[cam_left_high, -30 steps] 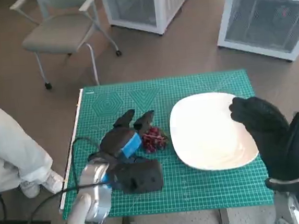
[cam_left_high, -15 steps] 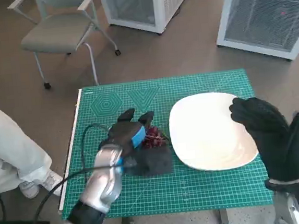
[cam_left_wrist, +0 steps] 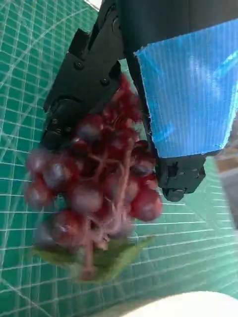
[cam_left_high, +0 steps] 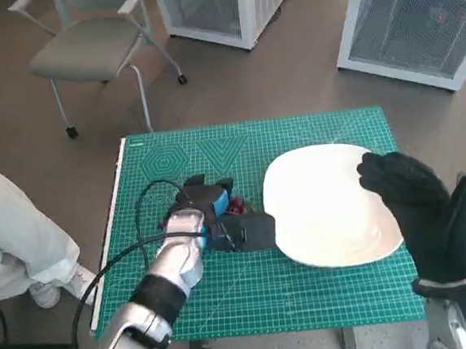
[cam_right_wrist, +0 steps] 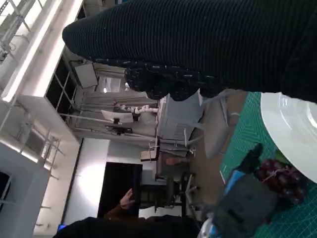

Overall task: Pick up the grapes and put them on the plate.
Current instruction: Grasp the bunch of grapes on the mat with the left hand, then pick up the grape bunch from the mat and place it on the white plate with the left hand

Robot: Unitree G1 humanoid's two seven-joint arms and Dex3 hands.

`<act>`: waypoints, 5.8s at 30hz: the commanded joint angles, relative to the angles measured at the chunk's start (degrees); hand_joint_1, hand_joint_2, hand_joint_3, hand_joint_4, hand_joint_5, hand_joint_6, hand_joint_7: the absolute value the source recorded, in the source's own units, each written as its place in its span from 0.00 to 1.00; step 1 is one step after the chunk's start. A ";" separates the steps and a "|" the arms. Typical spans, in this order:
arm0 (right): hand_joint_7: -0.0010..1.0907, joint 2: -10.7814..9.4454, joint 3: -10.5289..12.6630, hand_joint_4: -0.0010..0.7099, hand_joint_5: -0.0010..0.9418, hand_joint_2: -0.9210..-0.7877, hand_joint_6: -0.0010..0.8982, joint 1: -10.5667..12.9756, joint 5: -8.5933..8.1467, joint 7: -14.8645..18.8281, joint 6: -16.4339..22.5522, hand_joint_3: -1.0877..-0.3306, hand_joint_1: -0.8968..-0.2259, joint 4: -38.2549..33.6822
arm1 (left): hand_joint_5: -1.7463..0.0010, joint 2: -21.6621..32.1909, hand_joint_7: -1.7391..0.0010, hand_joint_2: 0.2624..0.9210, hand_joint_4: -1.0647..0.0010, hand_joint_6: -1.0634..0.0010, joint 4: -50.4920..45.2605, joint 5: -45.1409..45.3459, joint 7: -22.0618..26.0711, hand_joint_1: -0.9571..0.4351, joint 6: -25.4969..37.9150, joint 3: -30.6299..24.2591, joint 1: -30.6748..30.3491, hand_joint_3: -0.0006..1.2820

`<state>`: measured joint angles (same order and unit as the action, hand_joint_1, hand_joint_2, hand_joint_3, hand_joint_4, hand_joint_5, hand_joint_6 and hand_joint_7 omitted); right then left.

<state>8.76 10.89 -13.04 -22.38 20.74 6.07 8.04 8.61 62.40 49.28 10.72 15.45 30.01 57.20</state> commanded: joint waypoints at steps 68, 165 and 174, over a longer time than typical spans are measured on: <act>0.95 -0.34 -0.61 0.56 0.93 0.00 0.22 -0.30 -0.21 -0.48 0.66 0.61 0.85 -2.57 | 0.00 6.06 0.98 0.73 0.71 0.57 -6.39 -7.41 -5.53 0.95 -6.79 0.68 -2.28 0.59; 0.94 0.20 2.11 0.56 0.93 0.00 0.24 3.42 0.81 -3.60 1.32 0.60 0.85 2.96 | 0.21 -8.33 0.18 0.82 0.54 0.54 -24.64 -11.06 -1.97 0.69 -14.56 -3.13 12.30 0.34; 0.94 -0.02 1.77 0.56 0.93 0.00 0.24 3.33 1.00 -4.12 1.45 0.61 0.84 2.86 | 0.22 -8.67 0.39 0.98 0.60 0.60 -21.41 -13.37 -1.18 0.75 -15.79 -3.65 12.50 0.22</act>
<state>8.87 13.00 -10.53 -22.04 17.26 7.87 11.33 0.33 40.14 36.41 9.36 0.60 26.41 67.62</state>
